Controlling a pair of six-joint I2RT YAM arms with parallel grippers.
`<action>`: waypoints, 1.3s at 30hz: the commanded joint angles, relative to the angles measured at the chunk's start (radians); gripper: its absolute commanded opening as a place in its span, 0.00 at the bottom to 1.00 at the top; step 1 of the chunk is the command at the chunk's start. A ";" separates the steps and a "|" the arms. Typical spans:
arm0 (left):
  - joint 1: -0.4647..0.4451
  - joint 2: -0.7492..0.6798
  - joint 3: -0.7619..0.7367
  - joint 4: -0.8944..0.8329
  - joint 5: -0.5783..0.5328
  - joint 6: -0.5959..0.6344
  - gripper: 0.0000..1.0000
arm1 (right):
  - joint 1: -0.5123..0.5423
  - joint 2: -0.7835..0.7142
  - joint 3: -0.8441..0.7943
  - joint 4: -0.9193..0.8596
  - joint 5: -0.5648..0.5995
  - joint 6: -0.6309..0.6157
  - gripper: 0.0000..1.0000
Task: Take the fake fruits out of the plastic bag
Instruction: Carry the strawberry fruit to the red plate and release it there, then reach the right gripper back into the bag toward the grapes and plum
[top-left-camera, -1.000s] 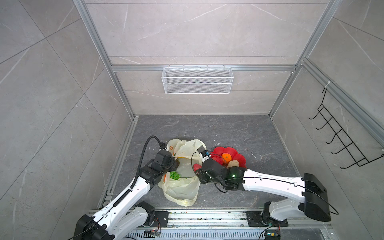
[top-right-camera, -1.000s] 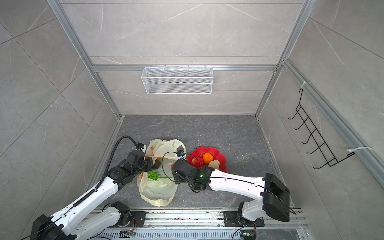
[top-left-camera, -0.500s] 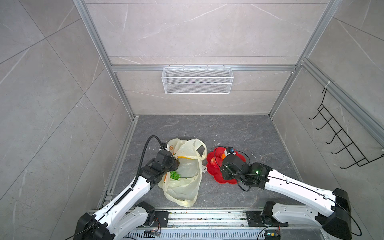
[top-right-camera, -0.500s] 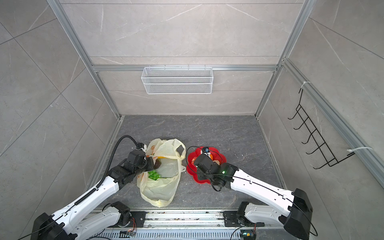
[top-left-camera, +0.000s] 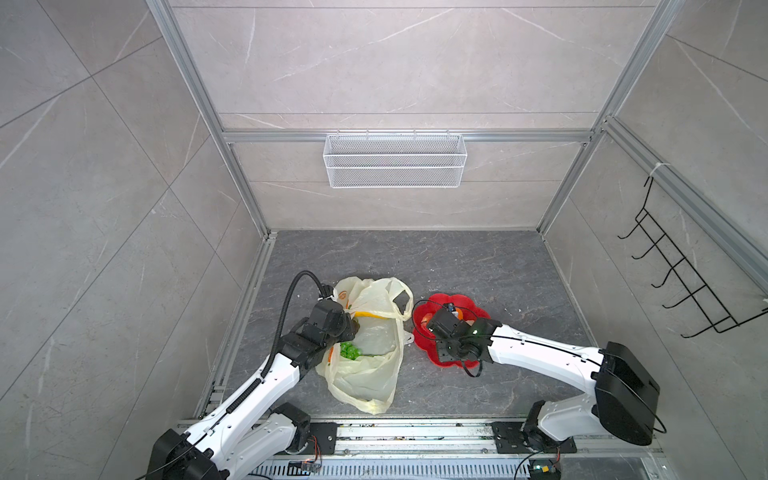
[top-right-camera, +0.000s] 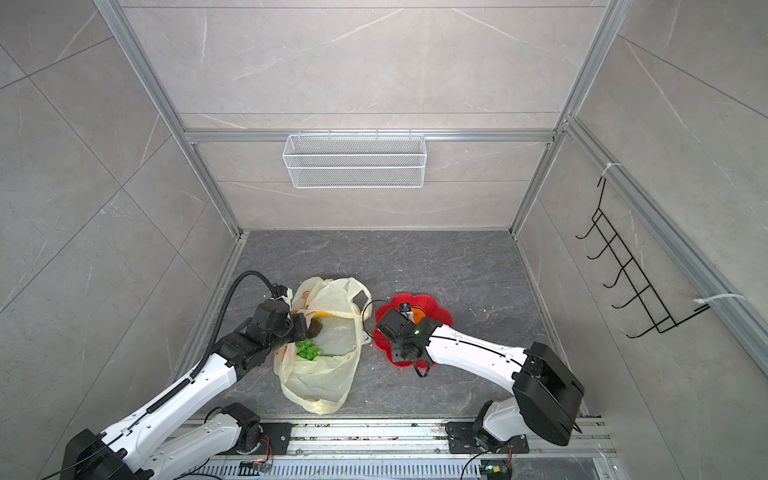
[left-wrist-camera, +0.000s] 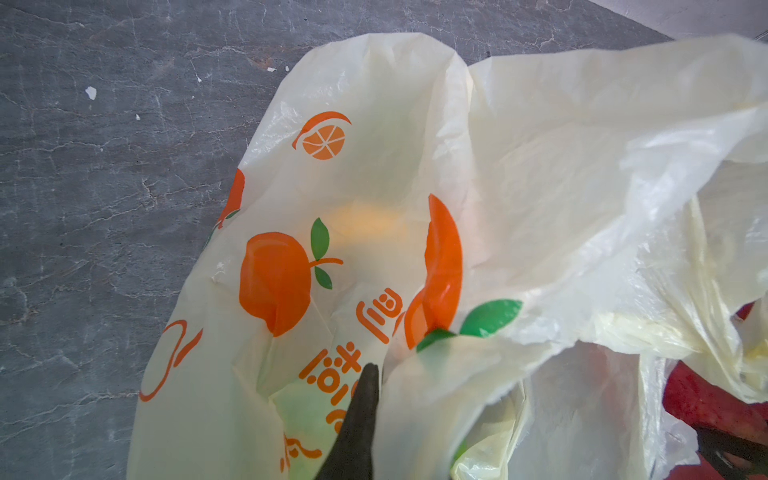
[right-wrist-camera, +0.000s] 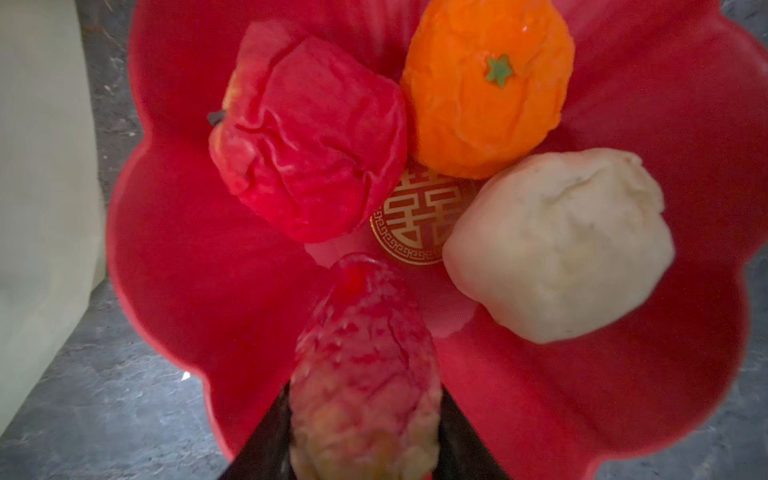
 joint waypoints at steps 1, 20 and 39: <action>0.005 -0.021 -0.002 0.007 -0.006 -0.002 0.11 | -0.014 0.029 0.016 0.008 0.008 0.024 0.46; 0.004 0.005 0.002 0.019 0.014 0.005 0.11 | -0.047 0.091 -0.010 0.134 0.064 0.068 0.71; 0.005 0.018 0.026 0.017 -0.001 0.006 0.11 | 0.098 -0.171 -0.004 0.190 0.160 -0.018 0.67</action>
